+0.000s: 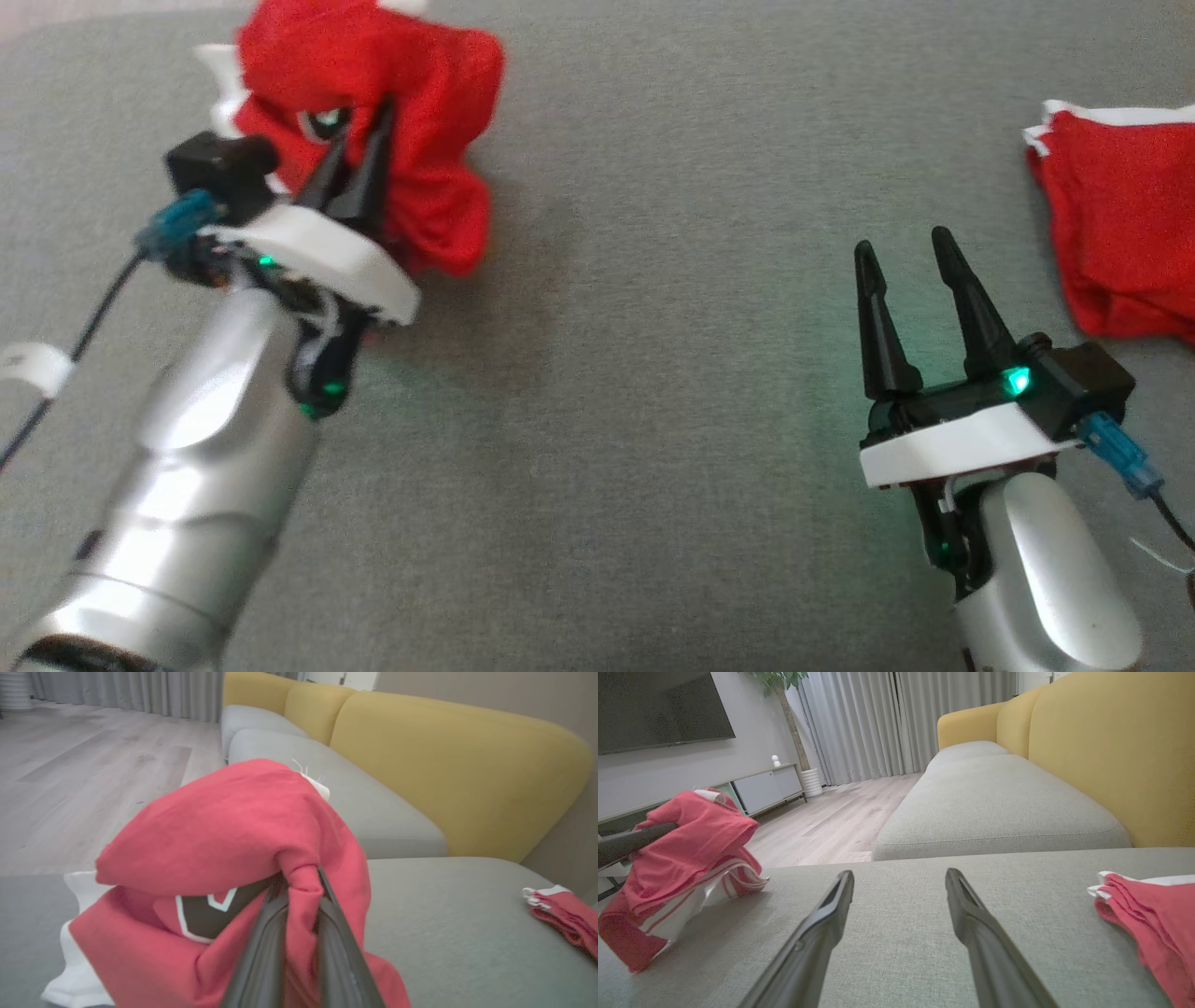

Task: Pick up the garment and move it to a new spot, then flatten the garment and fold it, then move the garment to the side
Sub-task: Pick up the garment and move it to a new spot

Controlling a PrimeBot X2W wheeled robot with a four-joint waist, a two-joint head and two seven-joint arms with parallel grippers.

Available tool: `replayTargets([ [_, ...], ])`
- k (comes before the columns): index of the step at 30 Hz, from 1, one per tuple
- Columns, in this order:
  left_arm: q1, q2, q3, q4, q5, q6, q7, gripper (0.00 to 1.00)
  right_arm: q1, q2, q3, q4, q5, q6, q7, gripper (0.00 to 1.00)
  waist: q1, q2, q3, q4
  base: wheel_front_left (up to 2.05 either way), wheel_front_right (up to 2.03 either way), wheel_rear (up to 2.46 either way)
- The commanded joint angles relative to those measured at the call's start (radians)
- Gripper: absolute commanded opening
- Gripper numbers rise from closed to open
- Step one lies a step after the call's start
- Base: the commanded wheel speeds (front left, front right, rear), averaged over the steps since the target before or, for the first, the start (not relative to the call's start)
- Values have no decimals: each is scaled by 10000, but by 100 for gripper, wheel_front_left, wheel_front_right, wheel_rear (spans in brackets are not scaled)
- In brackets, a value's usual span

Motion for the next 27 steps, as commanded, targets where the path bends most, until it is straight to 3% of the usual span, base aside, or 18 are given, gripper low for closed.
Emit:
replayTargets([
  [1,-643,93,251,-472,45,118,-135,0,-168,13,274,-245,85,-7,-111,100,1,0,-142,-250,0,0,0],
  [11,-1062,-1484,-178,-1358,216,1087,-345,0,-338,13,624,123,530,-7,-366,100,1,0,-259,-1400,0,0,0],
  [12,-1106,-1577,-220,-1390,224,1169,-381,8,-358,13,655,162,562,-7,-384,100,1,0,-258,-1495,0,0,0],
  [13,-1145,-1652,-282,-1408,248,1243,-407,80,-374,13,678,198,586,-7,-401,100,1,0,-253,-1571,0,0,0],
  [14,-1181,-1701,-359,-1396,289,1302,-408,100,-389,13,689,229,607,-7,-415,100,1,0,-250,-1626,0,0,0],
  [19,-1177,-1574,-525,-1062,632,1542,-672,100,-435,13,633,330,647,-7,-464,100,1,0,-242,-1658,0,0,0],
  [27,-277,-476,-63,-678,650,1431,-1421,100,-275,13,349,408,385,-7,-490,100,1,0,-549,-1009,0,0,0],
])
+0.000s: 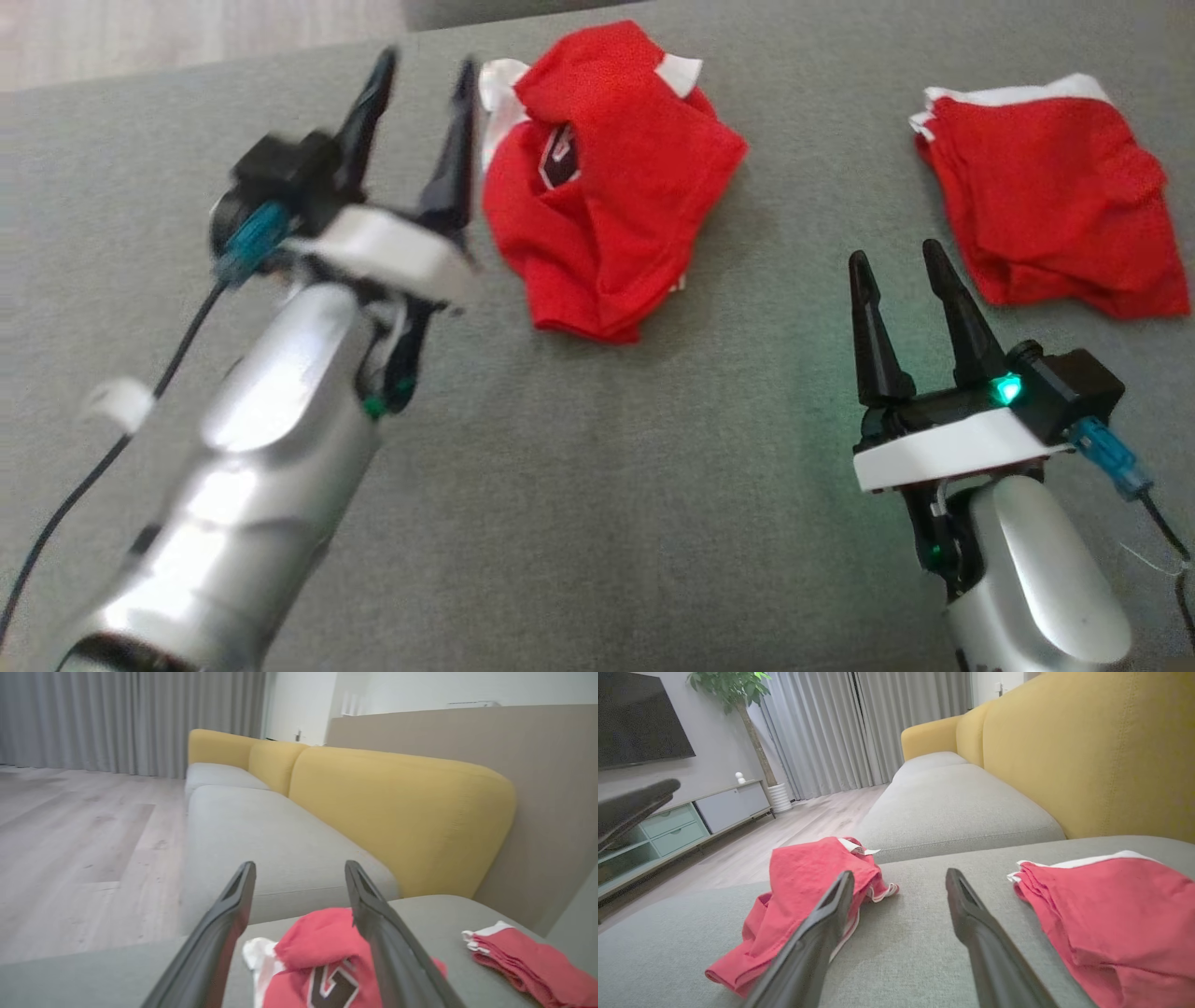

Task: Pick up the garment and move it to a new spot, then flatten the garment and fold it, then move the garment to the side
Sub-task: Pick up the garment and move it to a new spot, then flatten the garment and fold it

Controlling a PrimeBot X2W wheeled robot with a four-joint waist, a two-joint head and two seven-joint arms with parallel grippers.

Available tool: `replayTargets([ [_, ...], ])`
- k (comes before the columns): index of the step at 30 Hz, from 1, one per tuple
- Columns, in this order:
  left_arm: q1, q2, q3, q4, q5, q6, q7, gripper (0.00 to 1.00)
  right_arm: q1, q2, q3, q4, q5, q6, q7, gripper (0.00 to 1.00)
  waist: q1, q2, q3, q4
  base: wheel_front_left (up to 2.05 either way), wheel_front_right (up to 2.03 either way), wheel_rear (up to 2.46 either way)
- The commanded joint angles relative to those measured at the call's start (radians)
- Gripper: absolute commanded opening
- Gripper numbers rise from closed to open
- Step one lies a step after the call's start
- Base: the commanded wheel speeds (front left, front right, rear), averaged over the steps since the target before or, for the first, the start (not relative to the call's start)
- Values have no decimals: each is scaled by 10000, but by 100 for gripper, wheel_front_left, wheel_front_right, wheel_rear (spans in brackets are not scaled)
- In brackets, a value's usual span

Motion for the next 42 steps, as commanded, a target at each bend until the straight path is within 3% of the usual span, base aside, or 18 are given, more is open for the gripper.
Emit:
replayTargets([
  [1,22,483,444,-231,36,-48,-177,100,-148,11,163,-298,-106,-7,-105,100,0,0,-162,255,0,0,0],
  [7,1316,1573,799,-881,702,-21,-456,100,69,11,43,-256,-370,-7,-73,100,0,0,-544,827,0,0,0],
  [12,3069,1946,1510,-2472,1515,265,-469,100,372,11,-115,-245,-465,-7,25,100,0,0,-887,1201,0,0,0],
  [18,5174,1541,2452,-3577,1938,524,-471,100,696,11,-91,-213,-461,-7,122,100,0,0,-1242,1361,0,0,0],
  [22,5878,1118,2865,-3898,2225,469,-471,100,811,11,-60,-228,-427,-7,163,100,0,0,-1285,1423,0,0,0],
  [33,5926,366,3413,-3859,2952,-128,-472,100,501,11,323,-65,-435,-7,732,100,0,0,-1026,1917,0,0,0],
  [42,5663,-181,3684,-3488,3366,-629,-472,100,-828,11,546,1864,1527,-7,1745,100,0,0,-636,2602,0,0,0],
])
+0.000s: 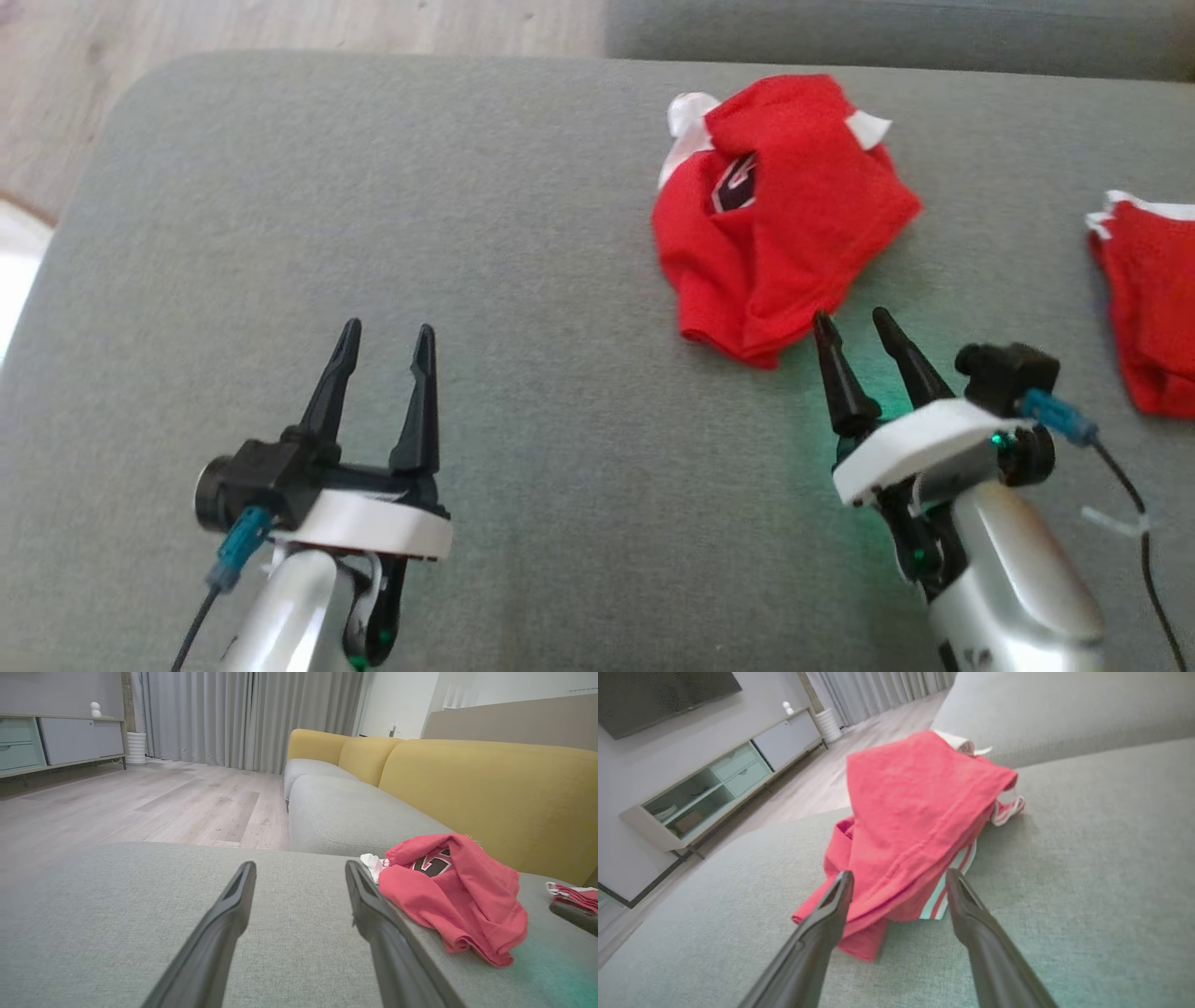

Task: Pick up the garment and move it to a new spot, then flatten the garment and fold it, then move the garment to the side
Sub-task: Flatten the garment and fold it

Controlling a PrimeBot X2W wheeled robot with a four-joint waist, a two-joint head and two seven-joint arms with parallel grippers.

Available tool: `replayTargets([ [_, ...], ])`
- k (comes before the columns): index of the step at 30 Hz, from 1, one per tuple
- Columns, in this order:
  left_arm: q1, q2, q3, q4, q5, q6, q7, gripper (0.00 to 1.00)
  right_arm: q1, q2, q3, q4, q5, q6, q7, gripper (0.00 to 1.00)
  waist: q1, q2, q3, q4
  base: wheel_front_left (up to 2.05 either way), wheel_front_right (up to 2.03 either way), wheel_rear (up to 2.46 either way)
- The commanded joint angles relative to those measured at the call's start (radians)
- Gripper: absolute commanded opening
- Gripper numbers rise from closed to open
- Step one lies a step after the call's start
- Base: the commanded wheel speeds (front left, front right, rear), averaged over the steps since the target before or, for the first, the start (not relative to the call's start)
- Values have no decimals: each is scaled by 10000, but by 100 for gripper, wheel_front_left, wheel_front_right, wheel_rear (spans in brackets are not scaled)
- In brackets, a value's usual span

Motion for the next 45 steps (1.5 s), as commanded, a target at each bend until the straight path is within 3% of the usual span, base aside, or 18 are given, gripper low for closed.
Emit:
replayTargets([
  [1,-503,-1,435,-231,177,-70,-79,100,-540,13,203,127,287,-7,79,100,0,-1,136,240,0,0,0],
  [11,-619,-364,718,-21,549,-389,-80,100,-2116,13,716,2339,2023,-7,-463,100,0,-1,390,722,0,0,0],
  [12,-615,-388,751,-18,580,-411,-80,100,-2248,13,862,2445,2086,-7,-595,89,0,-1,398,727,0,0,0],
  [13,-609,-409,785,-14,610,-432,-80,100,-2374,13,974,2541,2130,-7,-763,28,0,-1,399,723,0,0,0],
  [14,-605,-426,819,0,641,-450,-80,100,-2493,13,1049,2648,2110,-7,-949,0,0,-1,392,712,0,0,0],
  [19,-607,-520,983,57,766,-515,-80,100,-3018,13,1306,2877,1359,-7,-1676,0,0,-1,227,620,0,0,0],
  [28,-363,-672,1084,116,920,-599,-80,100,-3853,13,1705,1425,-299,-7,-1847,0,0,-1,-404,625,0,0,0],
  [31,-267,-706,1128,113,920,-622,-80,100,-4657,13,2333,1280,-172,-7,-1784,0,0,-1,-606,711,0,0,0],
  [38,-19,-764,1162,167,914,-632,-80,100,-7110,13,3246,956,1749,-7,-1807,0,0,-1,-1047,1021,0,0,0],
  [41,90,-776,1278,102,884,-588,-80,100,-7838,13,2773,429,2207,-7,-1842,0,0,-1,-1087,1022,0,0,0],
  [45,187,-784,1506,5,886,-526,-80,100,-7737,13,1622,96,1890,-7,-1848,0,0,-1,-1028,809,0,0,0],
])
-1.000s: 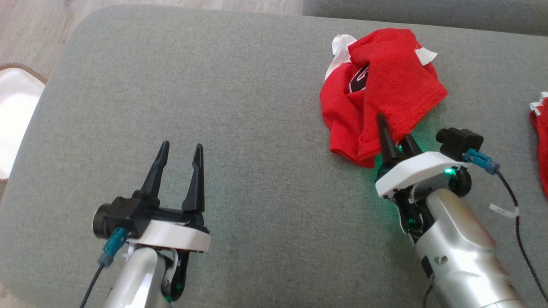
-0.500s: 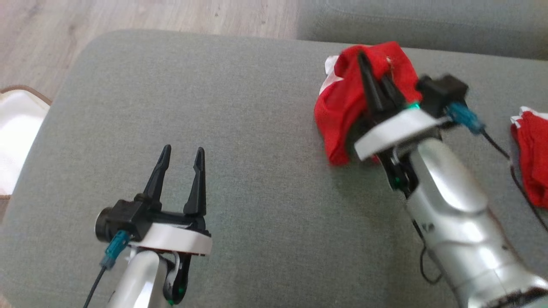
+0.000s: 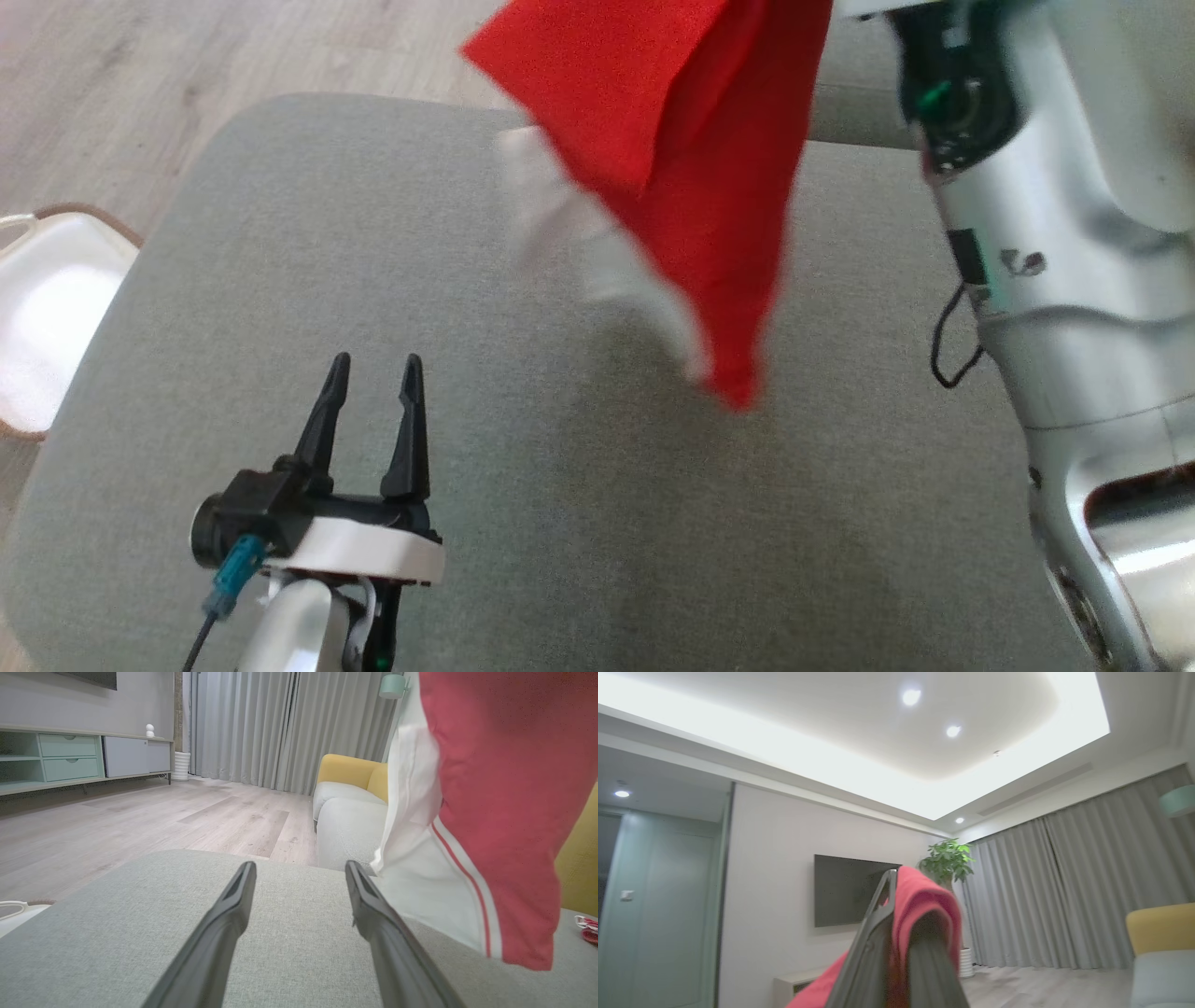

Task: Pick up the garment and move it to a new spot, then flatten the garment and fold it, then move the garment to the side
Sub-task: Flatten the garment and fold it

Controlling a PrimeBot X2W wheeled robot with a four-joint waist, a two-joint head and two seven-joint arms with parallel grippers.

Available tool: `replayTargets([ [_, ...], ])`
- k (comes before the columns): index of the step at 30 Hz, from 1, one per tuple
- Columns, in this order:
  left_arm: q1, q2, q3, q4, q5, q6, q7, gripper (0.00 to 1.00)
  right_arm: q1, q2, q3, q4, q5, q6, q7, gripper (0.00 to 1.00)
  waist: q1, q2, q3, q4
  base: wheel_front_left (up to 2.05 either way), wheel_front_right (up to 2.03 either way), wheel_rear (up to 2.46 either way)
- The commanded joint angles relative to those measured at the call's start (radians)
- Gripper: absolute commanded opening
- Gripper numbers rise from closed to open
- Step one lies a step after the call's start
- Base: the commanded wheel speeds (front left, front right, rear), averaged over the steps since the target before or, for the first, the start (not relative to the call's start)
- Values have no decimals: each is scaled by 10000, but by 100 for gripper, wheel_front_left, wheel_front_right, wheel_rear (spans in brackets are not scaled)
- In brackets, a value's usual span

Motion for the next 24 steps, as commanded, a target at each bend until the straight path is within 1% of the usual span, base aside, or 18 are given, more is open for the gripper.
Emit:
replayTargets([
  [1,-275,6,426,-424,75,65,-80,100,362,126,-429,-7,-219,-7,-46,0,1,-1,64,-196,0,0,0],
  [2,-275,6,426,-424,75,65,-80,100,362,126,-429,-7,-219,-7,-46,0,1,-1,64,-196,0,0,0],
  [4,-268,1,453,-453,85,55,-80,100,911,-37,-855,362,-322,-7,-46,0,1,-1,101,-369,0,0,0],
  [7,-310,-8,458,-482,95,33,-80,100,1952,-578,-1176,1001,-402,-7,103,0,1,-1,194,-647,0,0,0],
  [12,-416,-19,424,-495,158,9,-80,100,3826,-1695,-1884,1674,-645,-7,856,0,1,-1,332,-1095,0,0,0],
  [14,-435,-21,415,-460,193,-4,-80,100,4460,-2011,-2171,1960,-894,-7,1335,0,1,-1,367,-1280,0,0,0],
  [16,-456,-22,425,-436,240,-13,-80,100,4932,-2194,-2528,2201,-1242,-7,1702,0,1,-1,382,-1462,0,0,0],
  [17,-462,-23,437,-426,257,-18,-80,100,5137,-2262,-2676,2408,-1568,-7,1988,42,1,-1,385,-1550,0,0,0],
  [18,-465,-23,450,-417,276,-24,-80,100,5283,-2248,-2822,2556,-1863,-7,2232,100,1,-1,383,-1640,0,0,0],
  [21,-476,-24,479,-399,343,-45,-80,100,5526,-2049,-3356,2610,-2790,-7,2381,100,1,-1,374,-1857,0,0,0],
  [24,-489,-24,537,-419,391,-50,-80,100,5701,-1585,-3915,2121,-3584,-7,1914,100,1,-1,357,-2046,0,0,0],
])
